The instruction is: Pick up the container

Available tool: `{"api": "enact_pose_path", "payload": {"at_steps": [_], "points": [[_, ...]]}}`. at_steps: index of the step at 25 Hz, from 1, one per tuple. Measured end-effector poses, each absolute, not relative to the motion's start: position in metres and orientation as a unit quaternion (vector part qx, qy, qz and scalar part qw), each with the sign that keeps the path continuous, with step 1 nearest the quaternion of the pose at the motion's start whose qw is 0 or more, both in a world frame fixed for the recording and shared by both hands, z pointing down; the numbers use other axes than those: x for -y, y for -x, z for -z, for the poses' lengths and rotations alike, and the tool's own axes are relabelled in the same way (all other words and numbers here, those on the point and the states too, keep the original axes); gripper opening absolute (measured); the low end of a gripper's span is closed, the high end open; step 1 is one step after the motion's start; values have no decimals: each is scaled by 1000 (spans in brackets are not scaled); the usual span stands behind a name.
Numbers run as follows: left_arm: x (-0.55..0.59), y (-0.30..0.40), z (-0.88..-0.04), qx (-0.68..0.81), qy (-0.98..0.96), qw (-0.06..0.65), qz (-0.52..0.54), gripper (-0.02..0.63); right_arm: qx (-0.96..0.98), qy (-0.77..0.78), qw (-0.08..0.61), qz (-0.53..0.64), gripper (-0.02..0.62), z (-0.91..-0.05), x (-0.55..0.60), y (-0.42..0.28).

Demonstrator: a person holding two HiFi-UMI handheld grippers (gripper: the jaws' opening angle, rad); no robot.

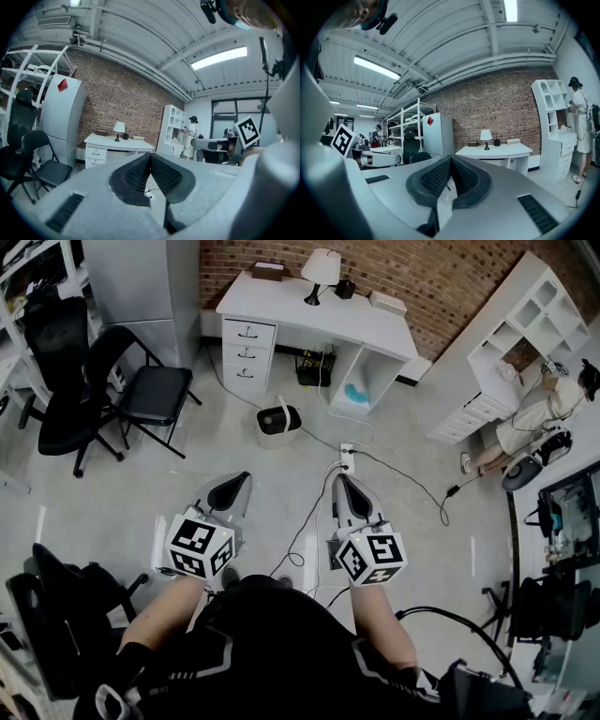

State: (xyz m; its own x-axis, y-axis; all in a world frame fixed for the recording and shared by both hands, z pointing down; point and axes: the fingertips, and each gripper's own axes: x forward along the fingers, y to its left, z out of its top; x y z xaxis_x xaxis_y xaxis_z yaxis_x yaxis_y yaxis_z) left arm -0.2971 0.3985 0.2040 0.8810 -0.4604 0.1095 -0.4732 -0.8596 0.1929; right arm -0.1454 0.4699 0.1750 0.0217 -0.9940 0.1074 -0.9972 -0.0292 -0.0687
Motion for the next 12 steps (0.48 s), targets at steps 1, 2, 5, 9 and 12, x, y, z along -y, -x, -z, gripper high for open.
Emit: {"api": "enact_pose_path", "payload": {"at_steps": [1,2,5,9,12], "points": [[-397,296,-203,241,-964,107,-29,11,696,-715,13,-62,8,-174,-469,145],[-395,296,-203,239,-965,107,-28,11,695,-716,12,-62,6,-173,-467,145],[-392,295,-202,238,-965,108,-27,11,694,-717,13,-62,6,-172,-464,145],[-389,294,-202,231,-966,112,-27,11,691,-720,15,-63,8,-174,-462,145],[-384,296,-205,226,-967,113,-28,11,690,-721,2,-73,6,-177,-457,147]]}}
